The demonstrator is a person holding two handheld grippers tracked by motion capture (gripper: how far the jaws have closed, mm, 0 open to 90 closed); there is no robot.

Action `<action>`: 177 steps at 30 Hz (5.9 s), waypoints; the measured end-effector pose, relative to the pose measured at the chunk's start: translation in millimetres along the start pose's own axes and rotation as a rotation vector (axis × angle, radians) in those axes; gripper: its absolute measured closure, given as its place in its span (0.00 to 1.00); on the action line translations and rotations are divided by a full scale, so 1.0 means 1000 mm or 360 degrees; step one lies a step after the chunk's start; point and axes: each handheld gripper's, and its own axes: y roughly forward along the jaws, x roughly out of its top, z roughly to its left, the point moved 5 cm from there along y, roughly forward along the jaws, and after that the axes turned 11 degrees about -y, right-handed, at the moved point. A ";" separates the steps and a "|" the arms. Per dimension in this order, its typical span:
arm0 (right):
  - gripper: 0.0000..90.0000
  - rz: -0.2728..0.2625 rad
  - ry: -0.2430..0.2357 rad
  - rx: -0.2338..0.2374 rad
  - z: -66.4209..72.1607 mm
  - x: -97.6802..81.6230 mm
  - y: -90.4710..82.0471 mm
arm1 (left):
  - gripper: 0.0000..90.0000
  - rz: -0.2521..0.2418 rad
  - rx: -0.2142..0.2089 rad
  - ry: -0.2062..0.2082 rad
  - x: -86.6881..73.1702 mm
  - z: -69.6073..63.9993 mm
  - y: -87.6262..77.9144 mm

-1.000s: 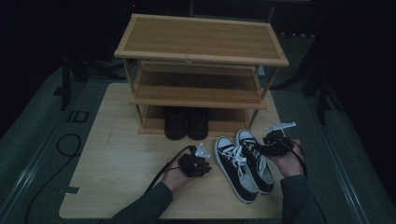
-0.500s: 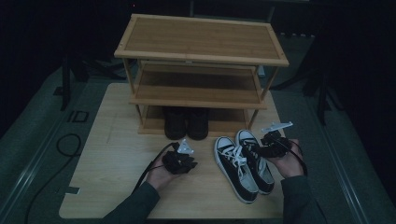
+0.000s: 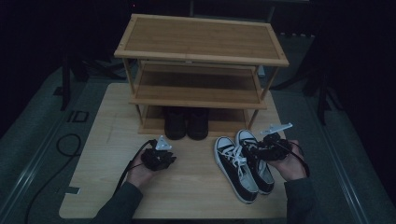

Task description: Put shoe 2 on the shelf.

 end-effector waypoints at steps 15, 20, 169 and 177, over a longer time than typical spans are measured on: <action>0.60 -0.0010 -0.0052 0.0087 0.013 -0.003 -0.006 | 0.79 -0.0014 0.0091 -0.0117 -0.013 0.033 -0.015; 0.59 -0.0018 -0.0061 0.0097 0.017 -0.007 -0.014 | 0.78 0.0000 0.0098 -0.0117 -0.015 0.034 -0.014; 0.92 -0.0089 -0.0516 0.0290 0.031 0.070 -0.030 | 0.65 -0.0006 0.0063 -0.0191 -0.022 0.041 -0.004; 0.92 -0.0113 -0.0566 0.0304 0.039 0.076 -0.035 | 0.65 -0.0004 0.0061 -0.0190 -0.022 0.041 -0.004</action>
